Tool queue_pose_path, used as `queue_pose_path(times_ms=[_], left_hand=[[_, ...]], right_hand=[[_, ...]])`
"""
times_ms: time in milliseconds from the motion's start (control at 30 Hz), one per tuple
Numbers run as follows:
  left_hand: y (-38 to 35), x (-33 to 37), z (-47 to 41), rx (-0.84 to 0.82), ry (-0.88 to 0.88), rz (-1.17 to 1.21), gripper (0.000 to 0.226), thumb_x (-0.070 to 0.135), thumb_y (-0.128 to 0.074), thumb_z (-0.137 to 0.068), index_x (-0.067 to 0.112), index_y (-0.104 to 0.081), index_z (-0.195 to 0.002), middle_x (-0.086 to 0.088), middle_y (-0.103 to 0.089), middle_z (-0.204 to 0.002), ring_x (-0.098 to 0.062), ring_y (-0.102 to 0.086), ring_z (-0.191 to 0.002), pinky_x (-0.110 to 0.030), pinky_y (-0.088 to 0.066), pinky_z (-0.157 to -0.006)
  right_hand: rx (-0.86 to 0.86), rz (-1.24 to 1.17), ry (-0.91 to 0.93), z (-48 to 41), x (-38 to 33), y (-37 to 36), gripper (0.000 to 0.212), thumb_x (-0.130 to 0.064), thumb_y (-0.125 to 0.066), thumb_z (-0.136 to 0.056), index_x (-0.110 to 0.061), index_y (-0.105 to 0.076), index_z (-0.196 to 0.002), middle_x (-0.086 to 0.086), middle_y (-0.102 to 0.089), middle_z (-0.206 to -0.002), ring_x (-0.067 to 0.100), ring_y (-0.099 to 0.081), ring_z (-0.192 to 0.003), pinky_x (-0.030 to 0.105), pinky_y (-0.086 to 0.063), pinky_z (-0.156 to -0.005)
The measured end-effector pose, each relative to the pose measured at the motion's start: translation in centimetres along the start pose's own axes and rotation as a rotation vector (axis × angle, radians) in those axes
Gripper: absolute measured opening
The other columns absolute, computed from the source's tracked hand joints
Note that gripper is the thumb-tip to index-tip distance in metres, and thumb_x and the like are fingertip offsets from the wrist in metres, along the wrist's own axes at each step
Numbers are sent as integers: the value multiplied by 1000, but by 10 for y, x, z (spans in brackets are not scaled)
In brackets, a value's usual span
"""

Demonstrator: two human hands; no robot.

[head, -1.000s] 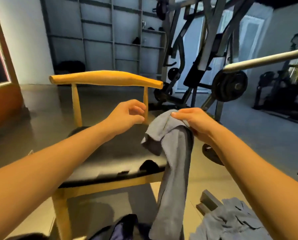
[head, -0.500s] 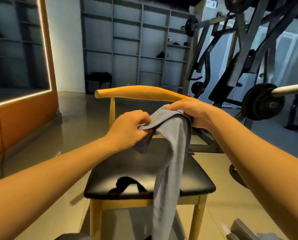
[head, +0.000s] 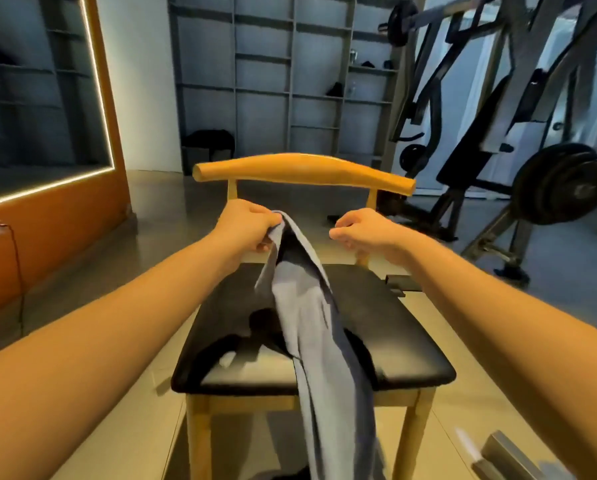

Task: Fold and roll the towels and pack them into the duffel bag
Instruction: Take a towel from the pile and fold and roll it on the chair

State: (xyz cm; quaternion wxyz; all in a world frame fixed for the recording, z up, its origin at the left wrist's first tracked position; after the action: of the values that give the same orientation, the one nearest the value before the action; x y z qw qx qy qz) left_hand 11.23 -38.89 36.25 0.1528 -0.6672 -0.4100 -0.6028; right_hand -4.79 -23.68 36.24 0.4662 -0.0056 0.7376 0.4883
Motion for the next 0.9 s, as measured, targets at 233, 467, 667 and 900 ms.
queue_pose_path(times_ms=[233, 467, 667, 900], left_hand=[[-56, -103, 27, 22, -16, -97, 12, 24, -76, -88, 18, -79, -77, 6, -72, -68, -12, -63, -66, -38, -58, -72], [-87, -131, 36, -29, 134, 17, 14, 14, -69, -93, 5, -77, -85, -8, -71, -79, -24, -69, -74, -33, -60, -61], [-96, -110, 26, 31, 343, 512, 8, 5, -65, -94, 5, -70, -88, -16, -69, -90, -26, -72, -80, -32, -61, -61], [-98, -107, 33, -23, 304, 434, 8, 1, -69, -88, 7, -73, -84, -16, -70, -86, -27, -71, -79, -30, -62, -64]], right_hand=[[-215, 72, -259, 110, 144, -67, 22, -16, -67, -92, 0, -73, -79, 14, -75, -74, 32, -75, -74, 39, -62, -70], [-223, 7, -213, 130, 142, -107, 30, -28, -82, -84, -9, -65, -101, 15, -75, -81, 28, -74, -69, 38, -62, -57], [-87, 190, -67, 127, 131, -142, 38, -47, -84, -75, -23, -57, -90, -1, -69, -72, 20, -67, -70, 46, -58, -68], [-61, -37, -188, 109, 136, -130, 19, -17, -73, -87, -10, -62, -73, 5, -65, -60, 21, -62, -58, 37, -56, -59]])
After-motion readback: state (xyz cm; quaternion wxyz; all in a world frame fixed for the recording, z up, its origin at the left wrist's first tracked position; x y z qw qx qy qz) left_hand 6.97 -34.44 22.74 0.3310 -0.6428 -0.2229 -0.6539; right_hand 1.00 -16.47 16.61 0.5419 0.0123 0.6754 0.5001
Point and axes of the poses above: each hand's wrist, its own z-axis away from the middle knuckle, its own y-axis out of the back of the hand, x = y × z, the point moved 6 cm from there along -z, towards the middle knuckle
